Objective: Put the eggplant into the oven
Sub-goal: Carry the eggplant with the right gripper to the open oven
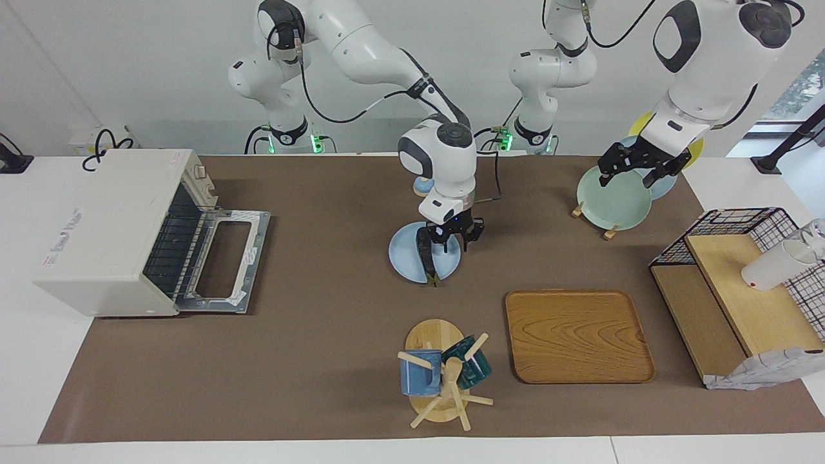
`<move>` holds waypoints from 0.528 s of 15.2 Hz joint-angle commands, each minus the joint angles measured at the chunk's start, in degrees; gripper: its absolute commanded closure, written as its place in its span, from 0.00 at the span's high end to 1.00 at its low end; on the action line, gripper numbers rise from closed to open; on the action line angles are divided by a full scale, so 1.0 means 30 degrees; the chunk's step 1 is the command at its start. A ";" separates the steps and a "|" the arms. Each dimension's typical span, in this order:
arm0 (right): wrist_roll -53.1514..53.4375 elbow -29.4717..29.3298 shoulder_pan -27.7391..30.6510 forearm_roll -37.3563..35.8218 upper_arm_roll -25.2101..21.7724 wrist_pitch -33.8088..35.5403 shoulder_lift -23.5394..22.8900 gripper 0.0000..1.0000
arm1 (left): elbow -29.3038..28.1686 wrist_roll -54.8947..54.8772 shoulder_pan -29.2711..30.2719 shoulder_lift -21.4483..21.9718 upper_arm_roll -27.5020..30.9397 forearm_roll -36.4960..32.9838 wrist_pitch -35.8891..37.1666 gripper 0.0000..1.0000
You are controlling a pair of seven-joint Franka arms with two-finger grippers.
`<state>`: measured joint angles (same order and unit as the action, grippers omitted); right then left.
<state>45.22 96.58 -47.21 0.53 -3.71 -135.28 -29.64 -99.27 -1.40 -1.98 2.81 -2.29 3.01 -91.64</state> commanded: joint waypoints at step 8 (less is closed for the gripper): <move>-0.0220 0.2551 -0.0408 -0.0266 0.0183 -0.2162 0.1033 0.41 | 0.0544 -0.0384 -0.1068 -0.0057 0.0441 -0.1208 -0.0301 1.00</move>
<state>45.21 101.37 -48.95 0.53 -3.39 -140.57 -28.75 -98.10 -1.80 -3.58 2.85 -2.11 1.02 -92.51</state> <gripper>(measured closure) 0.507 0.000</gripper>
